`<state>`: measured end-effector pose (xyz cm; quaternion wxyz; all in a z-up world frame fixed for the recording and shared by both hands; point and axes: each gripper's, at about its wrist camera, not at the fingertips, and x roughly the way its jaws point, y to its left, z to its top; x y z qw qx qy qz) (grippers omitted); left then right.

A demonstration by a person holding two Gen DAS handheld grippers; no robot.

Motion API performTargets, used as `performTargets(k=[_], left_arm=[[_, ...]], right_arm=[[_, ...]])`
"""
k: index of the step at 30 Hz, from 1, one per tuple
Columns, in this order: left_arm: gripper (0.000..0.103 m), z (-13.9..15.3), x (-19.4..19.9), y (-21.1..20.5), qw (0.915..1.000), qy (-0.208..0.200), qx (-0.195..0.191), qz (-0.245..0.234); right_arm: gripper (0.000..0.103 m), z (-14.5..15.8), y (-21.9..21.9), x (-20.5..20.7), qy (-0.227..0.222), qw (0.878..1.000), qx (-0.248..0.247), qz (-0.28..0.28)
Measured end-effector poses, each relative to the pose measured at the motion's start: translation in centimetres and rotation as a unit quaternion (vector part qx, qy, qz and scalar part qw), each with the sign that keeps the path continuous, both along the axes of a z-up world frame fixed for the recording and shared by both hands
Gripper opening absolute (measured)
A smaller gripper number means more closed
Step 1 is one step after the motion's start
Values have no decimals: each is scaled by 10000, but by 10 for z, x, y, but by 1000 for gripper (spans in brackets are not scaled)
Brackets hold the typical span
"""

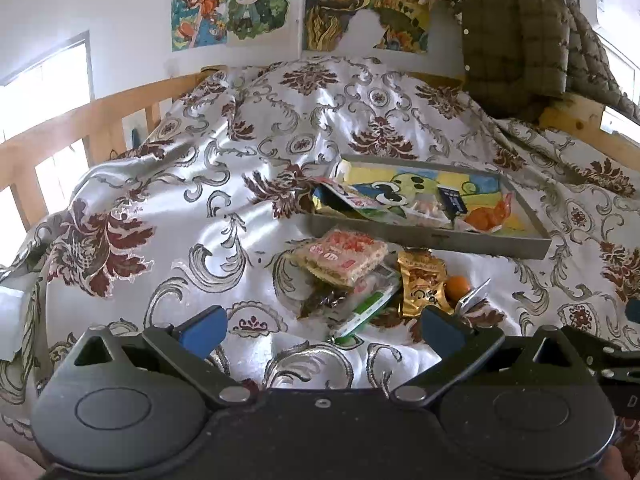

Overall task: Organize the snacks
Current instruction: 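Withdraw both open tools from the tray toward the remaining snack pile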

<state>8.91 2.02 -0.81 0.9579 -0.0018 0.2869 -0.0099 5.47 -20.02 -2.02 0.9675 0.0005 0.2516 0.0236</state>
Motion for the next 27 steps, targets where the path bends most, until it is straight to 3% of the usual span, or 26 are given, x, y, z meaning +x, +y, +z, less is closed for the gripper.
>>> performTargets(k=[12, 27], left_arm=[[102, -7, 11, 2, 9991, 335, 51, 259], [102, -20, 28, -6, 9976, 663, 149, 107]], right_arm=[[103, -13, 6, 14, 539, 9983, 135, 174], [103, -16, 14, 29, 636, 9970, 149, 423]])
